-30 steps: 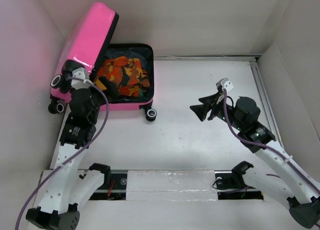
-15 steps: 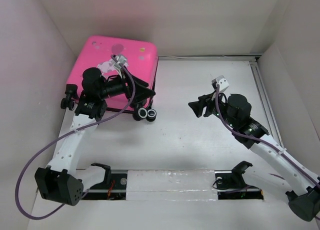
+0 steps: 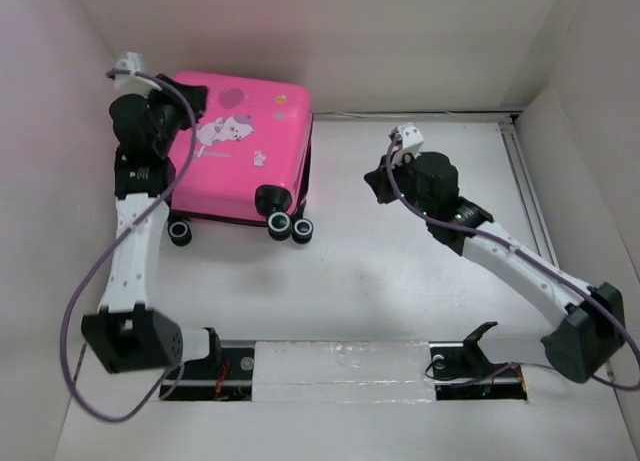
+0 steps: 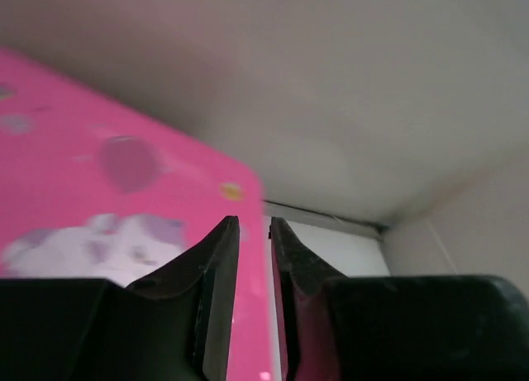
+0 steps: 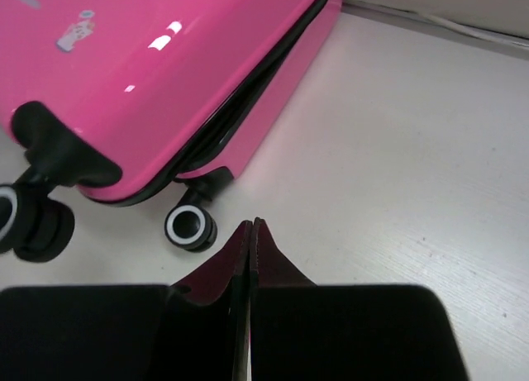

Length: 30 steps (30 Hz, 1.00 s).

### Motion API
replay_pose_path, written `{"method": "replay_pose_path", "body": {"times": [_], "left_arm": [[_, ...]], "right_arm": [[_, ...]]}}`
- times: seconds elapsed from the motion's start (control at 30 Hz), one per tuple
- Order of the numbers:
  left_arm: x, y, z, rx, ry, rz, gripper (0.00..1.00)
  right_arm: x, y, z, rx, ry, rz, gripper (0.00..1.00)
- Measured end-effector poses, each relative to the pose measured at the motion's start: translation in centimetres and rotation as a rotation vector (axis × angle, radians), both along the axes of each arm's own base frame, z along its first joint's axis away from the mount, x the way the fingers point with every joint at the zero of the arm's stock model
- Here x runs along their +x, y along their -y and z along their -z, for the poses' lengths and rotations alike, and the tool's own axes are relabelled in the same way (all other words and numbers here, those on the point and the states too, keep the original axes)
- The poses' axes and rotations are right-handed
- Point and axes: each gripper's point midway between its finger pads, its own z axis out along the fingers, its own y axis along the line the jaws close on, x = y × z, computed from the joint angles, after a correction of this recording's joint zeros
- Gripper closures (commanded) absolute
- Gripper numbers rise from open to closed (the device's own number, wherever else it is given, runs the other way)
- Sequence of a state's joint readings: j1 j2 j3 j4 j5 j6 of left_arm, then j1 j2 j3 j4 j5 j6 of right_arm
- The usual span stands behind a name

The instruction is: Pack the luggage

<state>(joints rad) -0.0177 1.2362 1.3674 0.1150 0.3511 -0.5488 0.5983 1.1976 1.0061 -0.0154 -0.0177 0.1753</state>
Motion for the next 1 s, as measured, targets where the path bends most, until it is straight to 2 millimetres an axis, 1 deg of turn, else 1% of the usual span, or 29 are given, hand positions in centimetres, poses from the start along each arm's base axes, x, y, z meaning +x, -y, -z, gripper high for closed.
{"method": "replay_pose_path", "body": {"times": [0.03,0.07,0.1,0.13,0.17,0.23,0.27,0.3,0.37,0.4,0.47,0.5,0.53,0.6,0.63,0.67,0.7,0.77,0.8,0.83,0.9,0.93,0.97,1.0], "left_arm": [[2.0,-3.3,1.6,-0.027,-0.049,-0.108,0.78],[4.0,-6.7,3.8,-0.052,-0.108,-0.213,0.77],[5.7,-9.8,6.4,-0.074,-0.179,-0.308,0.75],[7.3,-12.7,9.2,-0.088,-0.261,-0.390,0.75],[8.7,-15.1,11.5,-0.096,-0.331,-0.456,0.74],[11.1,-18.6,15.4,-0.087,-0.464,-0.546,0.74],[12.5,-20.0,16.3,-0.075,-0.500,-0.575,0.74],[13.9,-21.2,17.1,-0.065,-0.522,-0.593,0.74],[15.4,-23.1,18.1,-0.052,-0.551,-0.623,0.74],[15.7,-23.8,18.6,-0.047,-0.562,-0.631,0.74],[15.3,-25.1,19.5,-0.043,-0.598,-0.650,0.74],[15.1,-25.8,19.9,-0.042,-0.613,-0.660,0.78],[15.0,-26.4,20.0,-0.039,-0.622,-0.668,0.80],[15.3,-27.6,20.3,-0.032,-0.638,-0.675,0.86],[15.7,-28.1,20.5,-0.027,-0.639,-0.672,0.91],[15.9,-28.3,21.1,-0.022,-0.648,-0.663,0.93],[16.2,-28.1,22.0,-0.016,-0.665,-0.645,0.93],[16.4,-27.1,24.3,-0.008,-0.703,-0.616,0.97],[16.6,-26.8,25.3,-0.010,-0.702,-0.607,0.98],[16.6,-26.5,25.9,-0.016,-0.683,-0.607,0.98],[16.0,-25.9,26.4,-0.042,-0.647,-0.602,0.98],[15.3,-25.3,26.4,-0.057,-0.626,-0.603,0.98],[14.7,-24.5,26.3,-0.063,-0.612,-0.601,0.98],[14.2,-23.6,26.1,-0.063,-0.595,-0.601,0.98]], "right_arm": [[0.7,-0.5,0.6,-0.011,-0.011,-0.002,0.94],[1.4,-1.0,1.0,-0.019,-0.019,-0.002,0.89],[2.2,-1.7,1.5,-0.027,-0.028,-0.004,0.83],[2.9,-2.2,1.8,-0.032,-0.032,-0.007,0.80],[3.8,-2.9,2.0,-0.040,-0.035,-0.011,0.71],[5.8,-4.7,2.6,-0.047,-0.039,-0.021,0.63],[6.7,-5.3,3.1,-0.051,-0.043,-0.024,0.57],[7.6,-6.0,3.6,-0.056,-0.047,-0.026,0.55],[9.1,-7.2,5.0,-0.066,-0.062,-0.036,0.54],[9.9,-7.7,5.8,-0.071,-0.071,-0.039,0.54],[11.5,-8.6,7.5,-0.081,-0.094,-0.044,0.55],[12.2,-8.9,8.5,-0.087,-0.109,-0.043,0.61],[12.9,-9.2,9.5,-0.093,-0.123,-0.041,0.64],[14.1,-9.4,11.5,-0.099,-0.152,-0.032,0.67],[15.0,-9.4,12.7,-0.102,-0.171,-0.024,0.68],[15.4,-9.4,13.1,-0.100,-0.177,-0.022,0.68],[16.1,-9.6,13.9,-0.096,-0.191,-0.017,0.68],[17.6,-10.2,14.8,-0.079,-0.200,-0.011,0.68],[18.3,-10.5,15.2,-0.069,-0.205,-0.009,0.68],[18.8,-10.8,15.6,-0.063,-0.211,-0.007,0.68],[19.5,-11.5,16.4,-0.053,-0.220,-0.012,0.68],[19.6,-11.8,16.7,-0.051,-0.223,-0.015,0.68],[19.7,-11.7,17.0,-0.055,-0.226,-0.007,0.68],[19.9,-11.2,17.2,-0.061,-0.230,0.012,0.68]]}}
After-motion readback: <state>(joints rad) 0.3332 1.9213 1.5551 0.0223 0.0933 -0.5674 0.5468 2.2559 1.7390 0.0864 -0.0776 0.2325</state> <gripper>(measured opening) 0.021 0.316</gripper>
